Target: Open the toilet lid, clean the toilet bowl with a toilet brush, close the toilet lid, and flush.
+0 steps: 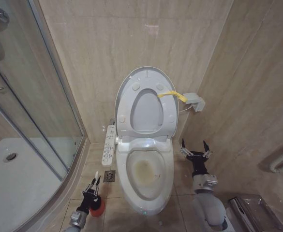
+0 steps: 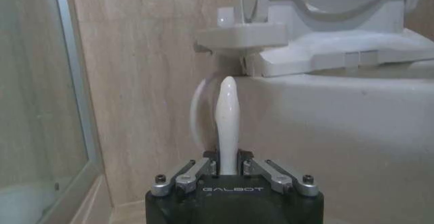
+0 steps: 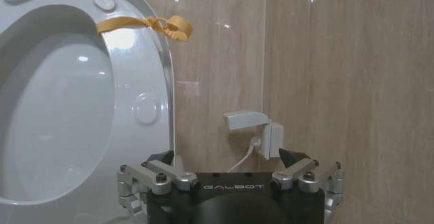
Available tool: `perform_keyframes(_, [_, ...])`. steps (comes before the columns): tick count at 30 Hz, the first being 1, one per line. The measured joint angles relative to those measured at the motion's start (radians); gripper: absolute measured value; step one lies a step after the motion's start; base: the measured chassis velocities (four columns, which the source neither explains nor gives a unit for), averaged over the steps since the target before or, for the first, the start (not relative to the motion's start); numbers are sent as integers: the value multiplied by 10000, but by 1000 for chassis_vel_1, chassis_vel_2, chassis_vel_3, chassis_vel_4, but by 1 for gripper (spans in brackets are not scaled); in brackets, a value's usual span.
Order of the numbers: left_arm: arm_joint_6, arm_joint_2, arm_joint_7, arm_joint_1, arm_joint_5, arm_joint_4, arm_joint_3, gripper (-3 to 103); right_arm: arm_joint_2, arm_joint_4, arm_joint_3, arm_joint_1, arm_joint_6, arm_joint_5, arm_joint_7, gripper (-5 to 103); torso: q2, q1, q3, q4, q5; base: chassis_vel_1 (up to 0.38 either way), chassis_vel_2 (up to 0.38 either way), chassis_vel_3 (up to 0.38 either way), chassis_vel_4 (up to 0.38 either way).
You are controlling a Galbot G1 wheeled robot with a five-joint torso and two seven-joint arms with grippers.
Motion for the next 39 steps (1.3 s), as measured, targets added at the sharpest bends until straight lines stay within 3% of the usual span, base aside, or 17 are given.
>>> perform_keyframes(10, [0,-134,322,-278,175,710,-37,17,0,0,0,0,0,0,1,100,0,0,0,-2,0,0,0,0,0])
perform_keyframes(22, [12,-12,-181,295,244,112,-209,22,0,0,0,0,0,0,-1,100,0,0,0,0,0,0,0,0,0])
perform_keyframes(23, [12,-17,-225,374,255,36,-225,49,0,0,0,0,0,0,0,100,0,0,0,0,0,0,0,0,0])
perform_keyframes(29, [19,-6,-481,1038,308,-784,-480,49,0,0,0,0,0,0,0,100,0,0,0,0,-2,0,0,0,0])
perform_keyframes(30, [23,20,-534,1229,338,-1095,-578,76,0,0,0,0,0,-1,1,100,0,0,0,-1,-1,0,0,0,0])
perform_keyframes(36, [279,196,-806,2098,491,-2785,-1214,76,-1,0,0,0,0,0,1,100,1,-1,0,-1,-1,0,0,0,0])
perform_keyframes(37, [452,262,-880,2355,534,-3337,-1431,99,0,0,0,0,0,-1,0,100,0,-1,0,0,-1,0,0,0,0])
perform_keyframes(39, [711,363,-994,2797,653,-4311,-1775,99,0,0,0,0,0,0,0,100,1,-2,0,-1,1,0,0,0,0])
